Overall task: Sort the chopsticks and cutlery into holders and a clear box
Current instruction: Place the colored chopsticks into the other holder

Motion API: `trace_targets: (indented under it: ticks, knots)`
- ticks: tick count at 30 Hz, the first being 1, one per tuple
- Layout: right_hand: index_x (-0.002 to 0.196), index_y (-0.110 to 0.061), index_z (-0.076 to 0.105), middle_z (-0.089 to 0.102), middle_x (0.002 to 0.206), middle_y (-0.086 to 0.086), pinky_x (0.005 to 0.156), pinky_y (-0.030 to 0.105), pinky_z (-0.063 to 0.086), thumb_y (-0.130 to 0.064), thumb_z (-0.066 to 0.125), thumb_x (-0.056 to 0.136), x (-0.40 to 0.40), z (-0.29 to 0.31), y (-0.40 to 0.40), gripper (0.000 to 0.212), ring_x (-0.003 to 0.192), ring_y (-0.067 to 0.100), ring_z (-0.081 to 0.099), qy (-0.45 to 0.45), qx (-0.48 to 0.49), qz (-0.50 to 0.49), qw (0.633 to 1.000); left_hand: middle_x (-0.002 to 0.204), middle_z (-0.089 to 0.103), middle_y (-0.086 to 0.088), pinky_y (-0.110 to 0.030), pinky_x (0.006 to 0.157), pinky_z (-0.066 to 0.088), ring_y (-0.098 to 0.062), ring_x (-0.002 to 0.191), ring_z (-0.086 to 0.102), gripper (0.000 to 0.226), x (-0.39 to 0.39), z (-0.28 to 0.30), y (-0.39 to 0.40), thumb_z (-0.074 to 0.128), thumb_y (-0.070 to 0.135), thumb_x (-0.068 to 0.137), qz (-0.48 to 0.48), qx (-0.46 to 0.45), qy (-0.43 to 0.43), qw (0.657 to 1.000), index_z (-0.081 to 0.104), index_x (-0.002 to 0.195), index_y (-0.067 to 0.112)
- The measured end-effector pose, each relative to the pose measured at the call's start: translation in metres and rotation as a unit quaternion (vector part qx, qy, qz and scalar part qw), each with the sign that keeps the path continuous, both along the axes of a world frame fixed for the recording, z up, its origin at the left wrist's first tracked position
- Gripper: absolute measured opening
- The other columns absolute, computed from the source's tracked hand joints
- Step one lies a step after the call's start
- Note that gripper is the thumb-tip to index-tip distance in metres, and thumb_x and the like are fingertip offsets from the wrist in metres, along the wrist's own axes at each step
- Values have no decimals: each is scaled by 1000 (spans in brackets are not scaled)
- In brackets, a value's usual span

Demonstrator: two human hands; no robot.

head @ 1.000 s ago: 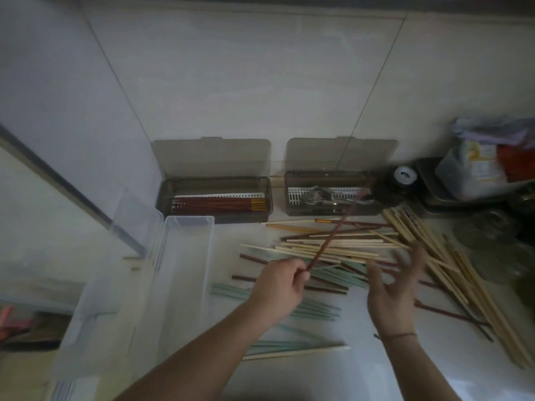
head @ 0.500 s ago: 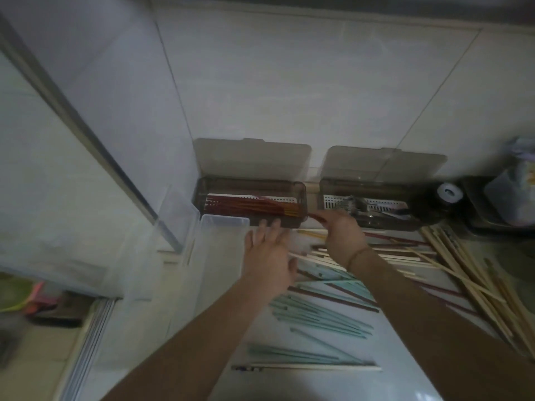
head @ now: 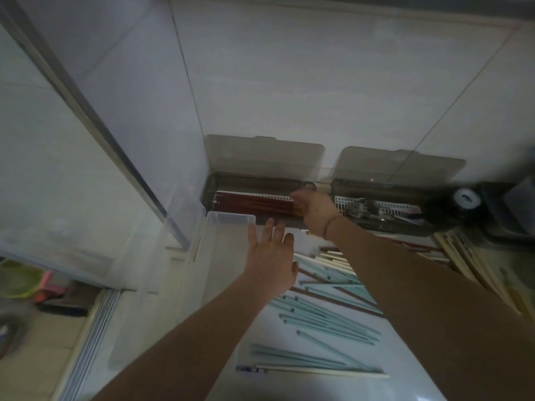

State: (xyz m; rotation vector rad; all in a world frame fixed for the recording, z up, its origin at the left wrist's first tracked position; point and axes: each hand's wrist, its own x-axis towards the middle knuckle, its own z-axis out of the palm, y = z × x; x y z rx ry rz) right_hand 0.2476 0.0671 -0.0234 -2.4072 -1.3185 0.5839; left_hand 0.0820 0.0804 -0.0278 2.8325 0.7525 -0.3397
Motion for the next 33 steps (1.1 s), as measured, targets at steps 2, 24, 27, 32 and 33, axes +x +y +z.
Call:
trace_targets:
  ticks: [2, 24, 27, 32, 33]
  knots:
    - [128, -21, 58, 60, 126, 2, 97, 25, 43, 11, 51, 84, 6, -1, -7, 55, 116, 21, 57, -13, 22, -20, 999, 165, 6, -10, -66, 116, -6, -30, 152, -3, 62, 1, -1, -2, 41, 48, 100, -3, 1, 7, 1000, 28, 152, 17]
    - [103, -15, 66, 67, 104, 8, 81, 34, 47, -13, 72, 79, 23, -35, -351, 26, 99, 32, 60, -160, -31, -299, 940, 162, 18, -3, -54, 121, 0, -29, 150, -3, 47, 32, -35, -104, 47, 39, 97, -179, -63, -48, 981, 49, 141, 22]
    - [113, -13, 58, 61, 114, 12, 85, 41, 46, -15, 64, 83, 17, -52, -368, 30, 109, 35, 54, -157, -42, -370, 915, 161, 21, -4, -54, 121, 3, -29, 150, -1, 48, 32, -39, -110, 48, 40, 96, -191, -64, -49, 978, 51, 140, 21]
    - [105, -8, 66, 63, 107, 17, 87, 47, 43, -22, 42, 79, 4, -76, -381, 38, 102, 40, 53, -180, -54, -357, 915, 161, 24, -4, -54, 122, 3, -29, 151, 1, 46, 30, -41, -116, 49, 38, 97, -199, -68, -57, 976, 52, 139, 21]
    - [101, -8, 68, 64, 103, 17, 85, 47, 43, -26, 36, 77, 3, -80, -384, 44, 100, 40, 53, -194, -48, -353, 914, 161, 24, -4, -53, 122, 3, -28, 151, 1, 45, 30, -40, -118, 49, 37, 97, -200, -70, -63, 975, 51, 140, 21]
